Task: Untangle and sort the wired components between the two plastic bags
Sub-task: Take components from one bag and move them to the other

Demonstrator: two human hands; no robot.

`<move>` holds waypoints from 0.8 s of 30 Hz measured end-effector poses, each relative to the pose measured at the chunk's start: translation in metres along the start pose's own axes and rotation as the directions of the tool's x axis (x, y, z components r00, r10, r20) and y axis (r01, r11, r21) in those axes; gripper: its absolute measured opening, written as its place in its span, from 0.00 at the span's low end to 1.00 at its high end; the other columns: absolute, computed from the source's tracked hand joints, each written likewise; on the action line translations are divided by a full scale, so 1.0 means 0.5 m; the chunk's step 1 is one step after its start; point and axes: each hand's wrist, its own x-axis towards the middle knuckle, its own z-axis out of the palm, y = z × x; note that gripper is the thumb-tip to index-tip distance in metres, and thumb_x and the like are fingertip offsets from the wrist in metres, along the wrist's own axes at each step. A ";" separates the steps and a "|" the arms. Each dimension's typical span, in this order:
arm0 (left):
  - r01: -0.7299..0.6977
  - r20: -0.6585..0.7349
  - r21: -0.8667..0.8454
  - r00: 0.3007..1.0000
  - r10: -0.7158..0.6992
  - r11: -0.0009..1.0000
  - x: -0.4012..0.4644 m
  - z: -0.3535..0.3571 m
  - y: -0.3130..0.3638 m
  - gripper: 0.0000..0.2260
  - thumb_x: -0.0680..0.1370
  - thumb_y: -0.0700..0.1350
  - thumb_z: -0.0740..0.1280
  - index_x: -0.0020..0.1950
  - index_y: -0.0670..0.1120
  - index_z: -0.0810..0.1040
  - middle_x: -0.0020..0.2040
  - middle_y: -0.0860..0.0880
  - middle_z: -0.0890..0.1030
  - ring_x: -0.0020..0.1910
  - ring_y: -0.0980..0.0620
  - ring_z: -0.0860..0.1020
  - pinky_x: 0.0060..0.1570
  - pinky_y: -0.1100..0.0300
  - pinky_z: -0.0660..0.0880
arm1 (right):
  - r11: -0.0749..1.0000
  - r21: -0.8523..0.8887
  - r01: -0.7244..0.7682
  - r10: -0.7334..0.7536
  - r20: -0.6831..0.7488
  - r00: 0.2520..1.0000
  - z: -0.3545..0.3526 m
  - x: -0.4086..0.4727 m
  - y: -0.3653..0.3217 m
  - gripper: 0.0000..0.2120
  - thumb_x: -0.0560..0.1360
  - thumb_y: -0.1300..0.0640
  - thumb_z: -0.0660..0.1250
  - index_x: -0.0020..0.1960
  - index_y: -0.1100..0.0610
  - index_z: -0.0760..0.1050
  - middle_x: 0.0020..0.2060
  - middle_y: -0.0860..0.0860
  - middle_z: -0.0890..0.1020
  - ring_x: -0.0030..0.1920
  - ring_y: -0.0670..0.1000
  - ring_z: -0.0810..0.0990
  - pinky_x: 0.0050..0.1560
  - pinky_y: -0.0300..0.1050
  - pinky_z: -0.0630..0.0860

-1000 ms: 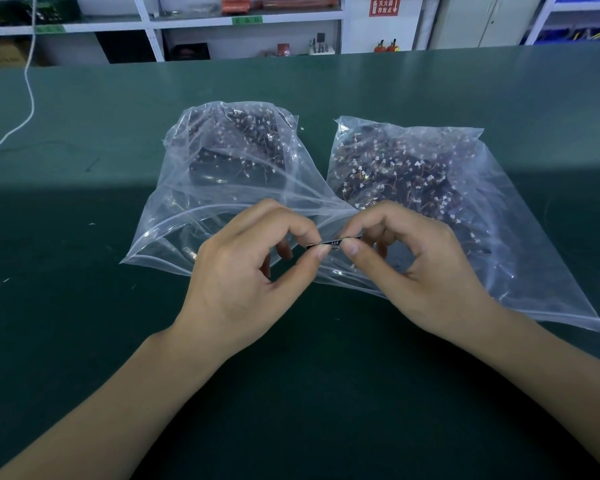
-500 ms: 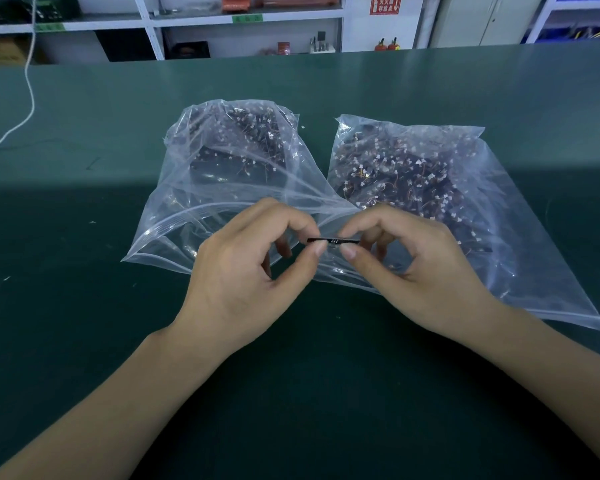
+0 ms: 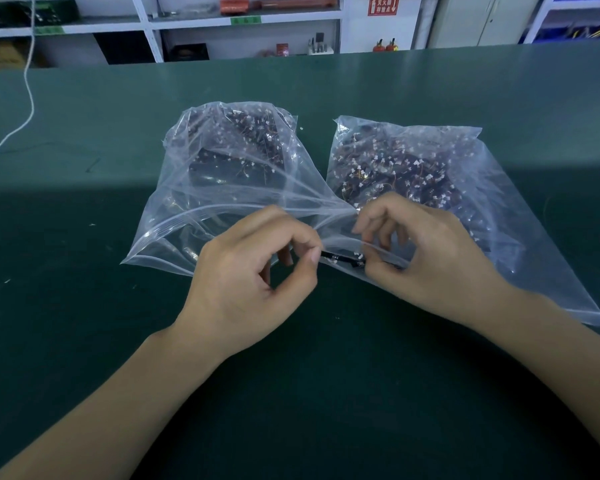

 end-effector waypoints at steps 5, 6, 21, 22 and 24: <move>-0.061 -0.012 0.130 0.998 0.063 0.990 -0.001 0.008 -0.003 0.04 0.80 0.40 0.73 0.48 0.46 0.87 0.43 0.53 0.80 0.40 0.53 0.79 0.34 0.55 0.76 | 0.999 0.025 0.025 -0.024 -0.022 0.999 0.008 -0.003 -0.001 0.15 0.72 0.65 0.74 0.52 0.51 0.77 0.43 0.34 0.78 0.41 0.48 0.80 0.42 0.41 0.75; -0.084 -0.014 0.162 0.996 0.088 0.983 -0.001 0.010 -0.005 0.04 0.81 0.40 0.74 0.48 0.46 0.88 0.43 0.52 0.81 0.40 0.52 0.80 0.34 0.53 0.77 | 0.999 0.033 0.036 -0.035 -0.030 0.999 0.009 -0.003 -0.003 0.13 0.72 0.64 0.73 0.52 0.51 0.77 0.43 0.34 0.77 0.41 0.48 0.80 0.42 0.41 0.75; -0.063 0.113 0.222 0.993 0.039 0.973 -0.003 0.028 0.017 0.06 0.82 0.49 0.72 0.45 0.53 0.85 0.31 0.58 0.71 0.30 0.58 0.70 0.29 0.60 0.70 | 0.997 0.060 0.051 -0.046 -0.080 0.996 0.009 -0.002 -0.015 0.08 0.74 0.59 0.75 0.49 0.51 0.78 0.42 0.35 0.78 0.39 0.49 0.80 0.42 0.42 0.76; -0.006 0.099 0.205 0.995 -0.014 0.979 -0.003 0.021 0.015 0.11 0.83 0.51 0.69 0.42 0.51 0.81 0.30 0.58 0.70 0.29 0.57 0.70 0.29 0.60 0.68 | 0.998 0.047 0.051 -0.047 -0.080 0.996 0.009 -0.002 -0.014 0.10 0.73 0.61 0.75 0.49 0.51 0.78 0.42 0.34 0.78 0.40 0.49 0.80 0.42 0.41 0.76; 0.069 0.080 0.314 0.992 -0.099 0.947 -0.001 0.003 0.003 0.17 0.84 0.53 0.62 0.36 0.50 0.69 0.27 0.55 0.65 0.26 0.51 0.67 0.30 0.59 0.62 | 0.999 0.018 0.050 -0.048 -0.072 0.996 0.010 -0.003 -0.013 0.13 0.72 0.64 0.76 0.50 0.51 0.78 0.41 0.33 0.77 0.40 0.49 0.80 0.43 0.41 0.76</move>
